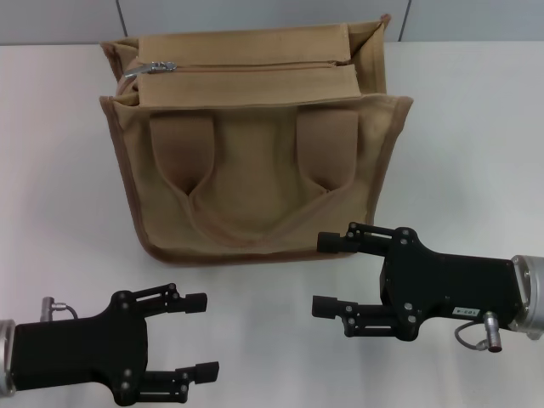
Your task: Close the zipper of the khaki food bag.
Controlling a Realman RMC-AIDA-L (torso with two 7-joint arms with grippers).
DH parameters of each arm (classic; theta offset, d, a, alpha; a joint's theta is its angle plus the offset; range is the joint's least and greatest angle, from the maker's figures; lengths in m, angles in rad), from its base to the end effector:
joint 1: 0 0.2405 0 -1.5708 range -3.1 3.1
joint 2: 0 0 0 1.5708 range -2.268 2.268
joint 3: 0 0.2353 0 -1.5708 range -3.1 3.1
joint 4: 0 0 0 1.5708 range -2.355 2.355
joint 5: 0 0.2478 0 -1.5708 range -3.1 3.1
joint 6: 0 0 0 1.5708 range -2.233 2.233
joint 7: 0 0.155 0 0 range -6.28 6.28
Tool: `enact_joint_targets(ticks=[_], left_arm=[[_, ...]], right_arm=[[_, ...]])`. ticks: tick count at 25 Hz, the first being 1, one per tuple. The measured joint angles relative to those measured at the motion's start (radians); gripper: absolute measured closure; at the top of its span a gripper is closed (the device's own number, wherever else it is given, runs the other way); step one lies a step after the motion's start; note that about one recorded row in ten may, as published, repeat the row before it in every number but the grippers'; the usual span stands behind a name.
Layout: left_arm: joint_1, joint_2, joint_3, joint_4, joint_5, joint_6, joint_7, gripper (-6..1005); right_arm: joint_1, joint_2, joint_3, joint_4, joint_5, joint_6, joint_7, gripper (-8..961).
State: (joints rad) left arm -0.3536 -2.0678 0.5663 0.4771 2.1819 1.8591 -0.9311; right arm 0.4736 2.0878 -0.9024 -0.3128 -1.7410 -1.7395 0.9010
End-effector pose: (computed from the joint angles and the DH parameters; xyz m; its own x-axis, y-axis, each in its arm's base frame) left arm -0.3142 0.2356 -0.0208 0.7978 0.2275 0.5583 0.2748 -0.9615 -0.0009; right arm 0.2532 0.2731 -0.0633 0.7056 -0.1563 -0.6912 -0.2129 -0.9771 0.0037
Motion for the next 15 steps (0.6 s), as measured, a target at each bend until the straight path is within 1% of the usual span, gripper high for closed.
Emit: enact_joint_targets(ticks=[2,4,5,6,7,8,10,11,12,14,15], left_arm=[[0.002,0.0,-0.025,-0.002,-0.005,-0.003,0.004,206],[0.004,-0.002,-0.079,-0.008,-0.006,-0.007,0.006,211],[0.008,-0.003,-0.158,-0.024,-0.006,-0.011,0.019,214],[0.008,-0.003,-0.158,-0.024,-0.006,-0.011,0.019,216],[0.01,-0.003,-0.197,-0.036,-0.006,-0.01,0.035,219],[0.01,-0.003,-0.197,-0.036,-0.006,-0.01,0.035,221],[0.012,-0.001,-0.277,-0.061,-0.007,-0.004,0.066,226],[0.012,-0.001,-0.277,-0.061,-0.007,-0.004,0.066,229],[0.016,-0.003,-0.426,-0.082,-0.02,-0.003,0.086,231],[0.016,-0.004,-0.475,-0.09,-0.026,-0.007,0.087,236],[0.016,-0.004,-0.519,-0.101,-0.042,-0.014,0.088,238]], right_arm=[[-0.002,0.001,0.002,0.009,0.005,0.001,-0.009,195],[-0.003,0.001,0.003,0.013,0.01,0.001,-0.011,196],[-0.003,0.002,0.003,0.021,0.017,0.001,-0.014,196],[-0.003,0.002,0.003,0.021,0.017,0.001,-0.014,196],[-0.002,0.001,0.003,0.025,0.019,0.001,-0.015,196],[-0.002,0.001,0.003,0.028,0.02,0.001,-0.016,196],[-0.001,0.002,0.003,0.031,0.02,0.001,-0.018,196],[0.0,0.002,0.003,0.038,0.021,0.002,-0.024,196],[0.0,0.002,0.003,0.038,0.021,0.002,-0.024,196],[0.0,0.001,0.003,0.044,0.024,0.002,-0.027,196],[0.0,0.002,0.002,0.047,0.026,0.002,-0.028,196]])
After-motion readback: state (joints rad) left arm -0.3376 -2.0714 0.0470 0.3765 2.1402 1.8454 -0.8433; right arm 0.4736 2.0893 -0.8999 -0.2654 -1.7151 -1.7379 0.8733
